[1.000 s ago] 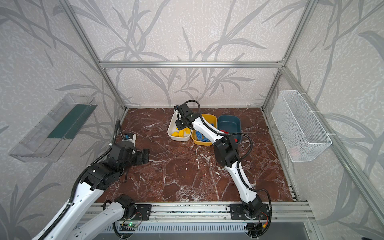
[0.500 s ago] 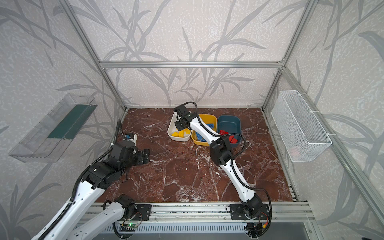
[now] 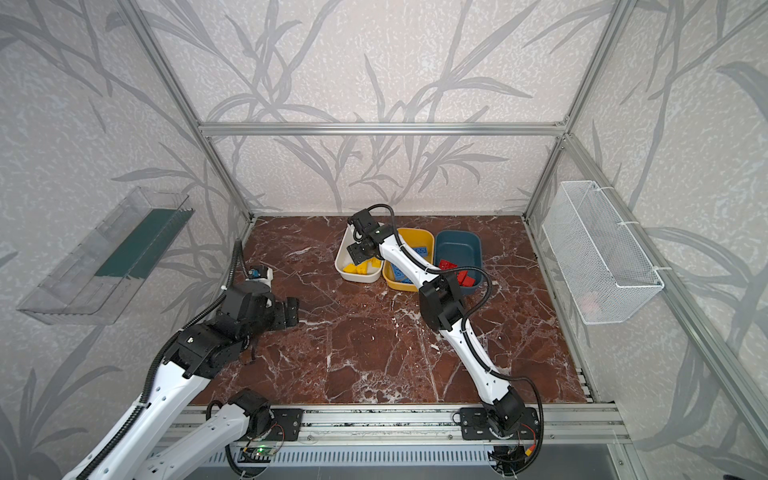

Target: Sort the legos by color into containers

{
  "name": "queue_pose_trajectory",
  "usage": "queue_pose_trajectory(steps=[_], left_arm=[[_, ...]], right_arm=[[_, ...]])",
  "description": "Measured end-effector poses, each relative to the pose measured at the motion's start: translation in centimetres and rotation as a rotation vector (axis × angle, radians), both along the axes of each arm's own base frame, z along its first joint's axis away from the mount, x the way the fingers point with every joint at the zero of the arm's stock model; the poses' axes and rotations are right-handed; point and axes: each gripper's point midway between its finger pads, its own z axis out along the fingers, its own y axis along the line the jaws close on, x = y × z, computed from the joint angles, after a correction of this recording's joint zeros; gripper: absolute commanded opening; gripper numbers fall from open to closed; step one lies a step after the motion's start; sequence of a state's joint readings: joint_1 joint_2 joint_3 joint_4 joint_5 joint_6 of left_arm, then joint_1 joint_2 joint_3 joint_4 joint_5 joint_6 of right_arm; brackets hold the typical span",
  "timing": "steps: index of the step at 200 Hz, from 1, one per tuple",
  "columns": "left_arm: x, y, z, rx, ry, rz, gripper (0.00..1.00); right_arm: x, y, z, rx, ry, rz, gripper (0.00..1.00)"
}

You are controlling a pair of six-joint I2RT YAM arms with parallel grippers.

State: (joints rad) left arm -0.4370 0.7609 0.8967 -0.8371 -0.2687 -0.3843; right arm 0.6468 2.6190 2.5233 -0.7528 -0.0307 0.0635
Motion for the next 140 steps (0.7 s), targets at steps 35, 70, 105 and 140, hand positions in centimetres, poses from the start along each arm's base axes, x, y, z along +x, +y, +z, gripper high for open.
queue_pose_trajectory(steps=[35, 70, 105, 140], left_arm=[[0.1, 0.6, 0.2, 0.022, -0.011, 0.025, 0.96], [0.1, 1.4, 0.6, 0.048, -0.037, 0.061, 0.97], [0.0, 2.4, 1.1, 0.065, -0.076, 0.098, 0.99], [0.2, 2.3, -0.1, 0.054, -0.106, 0.094, 0.99]], right_arm=[[-0.8, -0.7, 2.4, -0.002, -0.013, 0.011, 0.80], [-3.4, -2.9, 8.0, 0.000, -0.065, 0.022, 0.85], [-7.9, -7.4, 11.8, 0.008, -0.162, 0.005, 0.94], [-12.4, -12.1, 11.3, -0.002, -0.223, -0.031, 0.99]])
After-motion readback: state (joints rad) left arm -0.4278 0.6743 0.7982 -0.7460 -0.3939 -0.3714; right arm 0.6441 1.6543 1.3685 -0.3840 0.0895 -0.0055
